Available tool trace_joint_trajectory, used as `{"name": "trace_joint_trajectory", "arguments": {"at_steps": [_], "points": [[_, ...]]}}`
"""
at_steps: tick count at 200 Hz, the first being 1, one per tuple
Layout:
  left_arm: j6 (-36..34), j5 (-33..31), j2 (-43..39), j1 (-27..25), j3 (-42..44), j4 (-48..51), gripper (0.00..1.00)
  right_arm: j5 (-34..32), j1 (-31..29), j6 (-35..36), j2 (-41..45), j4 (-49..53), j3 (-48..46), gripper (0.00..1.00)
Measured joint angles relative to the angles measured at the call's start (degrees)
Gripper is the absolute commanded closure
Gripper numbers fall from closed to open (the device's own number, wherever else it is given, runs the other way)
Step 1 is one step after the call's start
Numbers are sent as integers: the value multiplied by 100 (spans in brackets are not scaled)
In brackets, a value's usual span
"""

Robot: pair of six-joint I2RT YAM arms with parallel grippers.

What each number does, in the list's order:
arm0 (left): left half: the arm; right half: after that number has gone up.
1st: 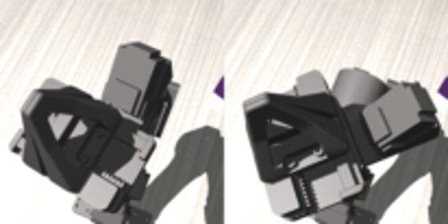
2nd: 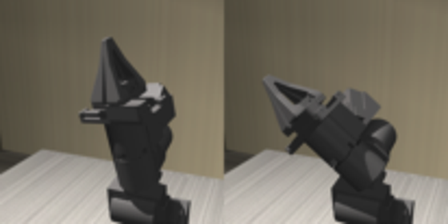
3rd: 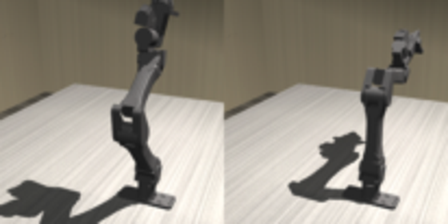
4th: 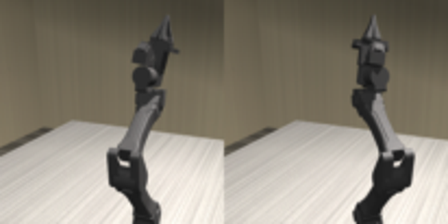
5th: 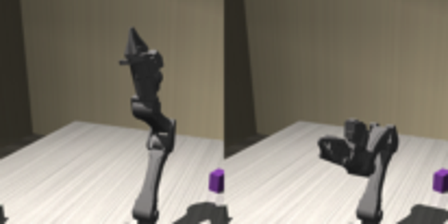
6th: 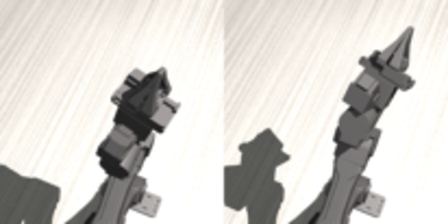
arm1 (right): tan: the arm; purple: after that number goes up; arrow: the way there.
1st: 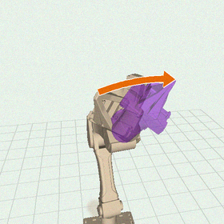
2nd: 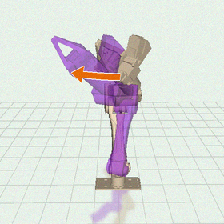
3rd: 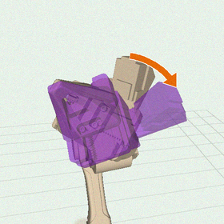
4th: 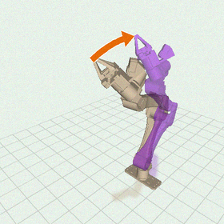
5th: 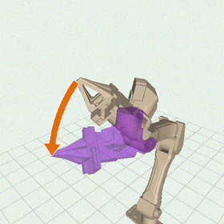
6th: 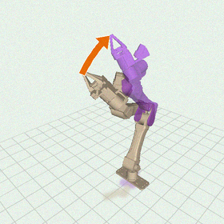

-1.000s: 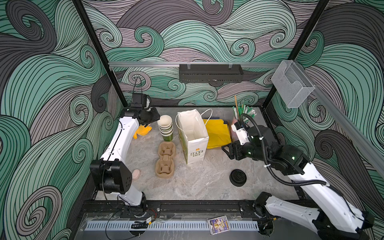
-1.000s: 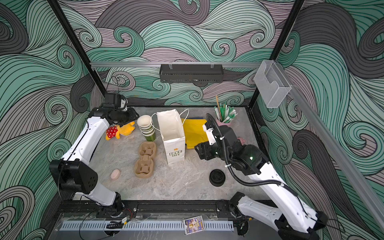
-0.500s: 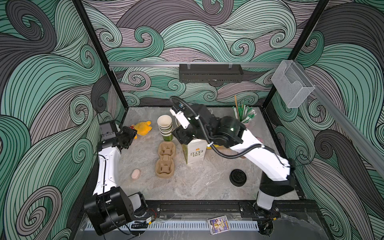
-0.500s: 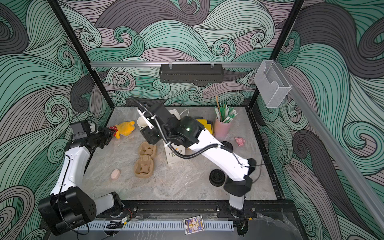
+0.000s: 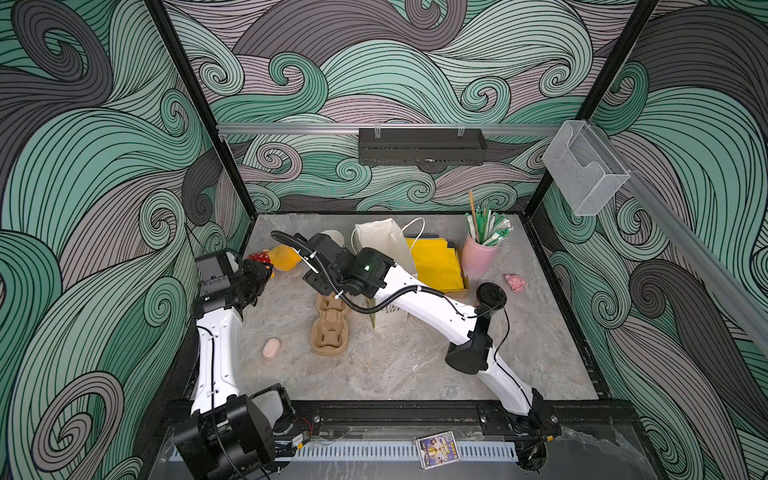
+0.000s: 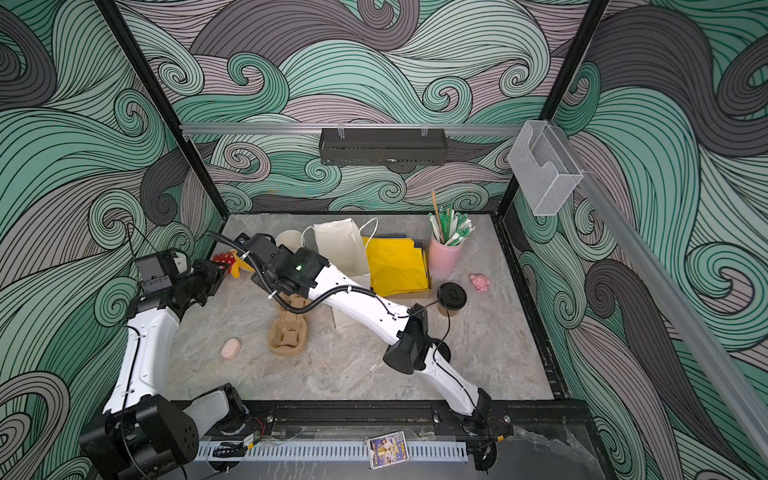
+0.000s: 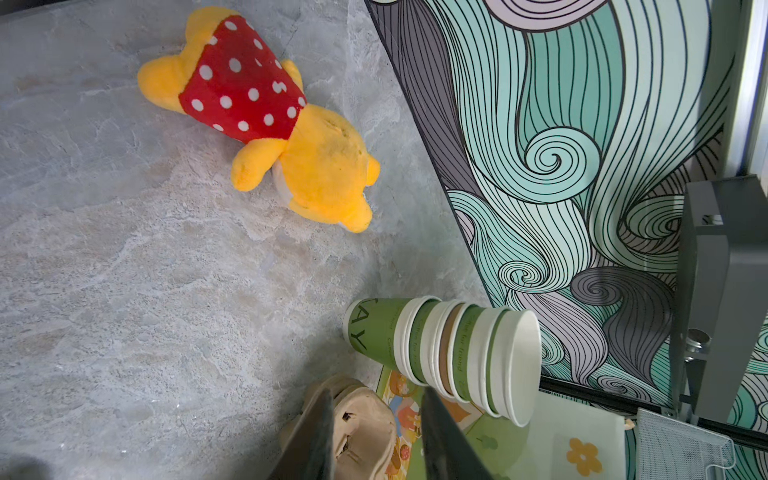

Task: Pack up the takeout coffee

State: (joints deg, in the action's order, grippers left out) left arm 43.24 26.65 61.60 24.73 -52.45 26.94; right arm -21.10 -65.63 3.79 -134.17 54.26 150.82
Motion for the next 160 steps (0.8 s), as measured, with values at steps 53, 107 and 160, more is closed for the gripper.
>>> {"name": "trace_joint_trajectory", "arguments": {"at_steps": [53,107,160], "points": [[-70,122,-28,0,22,4,63,-391,114,378,-481,-651,310,46],[-96,573,96,0,107,-111,64,-588,278,811,-721,-1113,256,55],[-175,973,481,0,107,-142,66,-214,542,763,-741,-1145,256,54]]}}
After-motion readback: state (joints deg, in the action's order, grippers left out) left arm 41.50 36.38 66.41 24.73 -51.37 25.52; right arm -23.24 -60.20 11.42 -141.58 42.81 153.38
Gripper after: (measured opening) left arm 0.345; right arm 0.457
